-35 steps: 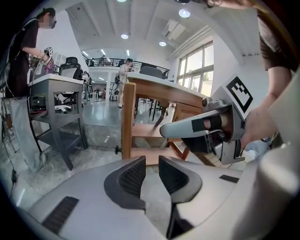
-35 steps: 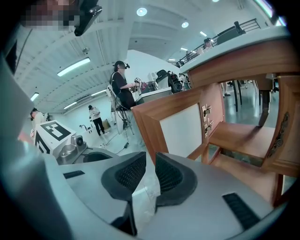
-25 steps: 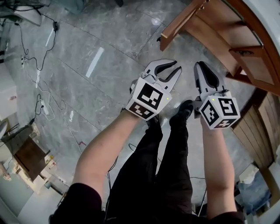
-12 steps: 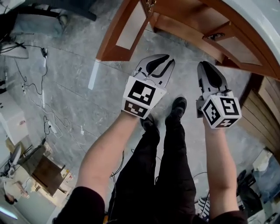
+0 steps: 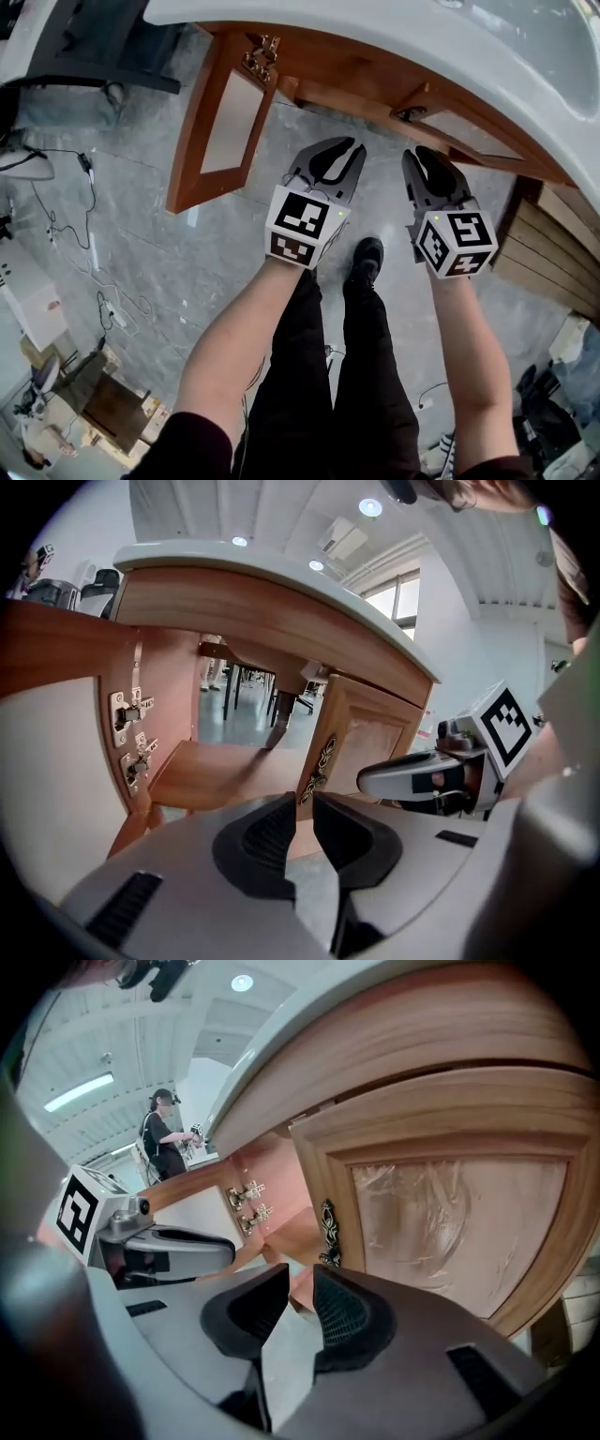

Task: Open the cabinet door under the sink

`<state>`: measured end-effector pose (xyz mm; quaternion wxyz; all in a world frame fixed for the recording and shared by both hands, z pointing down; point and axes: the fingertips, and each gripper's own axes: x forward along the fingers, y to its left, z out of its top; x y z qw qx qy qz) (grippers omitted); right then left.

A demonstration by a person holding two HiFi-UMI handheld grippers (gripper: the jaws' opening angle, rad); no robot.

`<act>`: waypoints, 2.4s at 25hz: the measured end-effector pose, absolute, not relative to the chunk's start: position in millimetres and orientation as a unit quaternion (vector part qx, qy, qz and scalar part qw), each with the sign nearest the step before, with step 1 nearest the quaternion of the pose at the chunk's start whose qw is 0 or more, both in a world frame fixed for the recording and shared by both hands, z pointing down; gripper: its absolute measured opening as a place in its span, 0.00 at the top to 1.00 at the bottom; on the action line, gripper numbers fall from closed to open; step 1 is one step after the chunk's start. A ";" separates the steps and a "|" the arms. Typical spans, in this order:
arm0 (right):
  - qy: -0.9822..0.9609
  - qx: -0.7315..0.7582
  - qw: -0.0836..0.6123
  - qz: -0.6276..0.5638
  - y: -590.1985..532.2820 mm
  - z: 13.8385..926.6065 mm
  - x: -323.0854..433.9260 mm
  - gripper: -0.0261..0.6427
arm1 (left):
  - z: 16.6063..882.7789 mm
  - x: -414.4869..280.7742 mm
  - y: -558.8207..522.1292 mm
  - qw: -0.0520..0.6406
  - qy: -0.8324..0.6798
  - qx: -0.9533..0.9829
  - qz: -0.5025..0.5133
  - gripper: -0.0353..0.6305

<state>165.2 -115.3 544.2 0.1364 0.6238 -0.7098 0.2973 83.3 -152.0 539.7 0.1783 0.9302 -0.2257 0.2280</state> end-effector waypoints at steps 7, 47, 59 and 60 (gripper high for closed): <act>-0.672 0.658 0.113 0.320 -141.3 555.0 169.9 0.79 | 549.2 84.0 -163.7 0.176 -0.189 0.934 0.248 0.85; -0.609 0.717 0.124 0.316 -123.2 584.6 161.1 0.81 | 522.3 78.3 -193.5 0.113 -0.073 0.969 0.206 0.81; -0.668 0.667 0.119 0.306 -83.7 583.2 149.6 0.81 | 497.8 130.6 -115.5 0.063 0.051 0.974 0.209 0.72; -0.674 0.661 0.115 0.308 -78.4 581.3 145.8 0.85 | 496.7 133.5 -110.6 0.061 0.056 0.974 0.210 0.72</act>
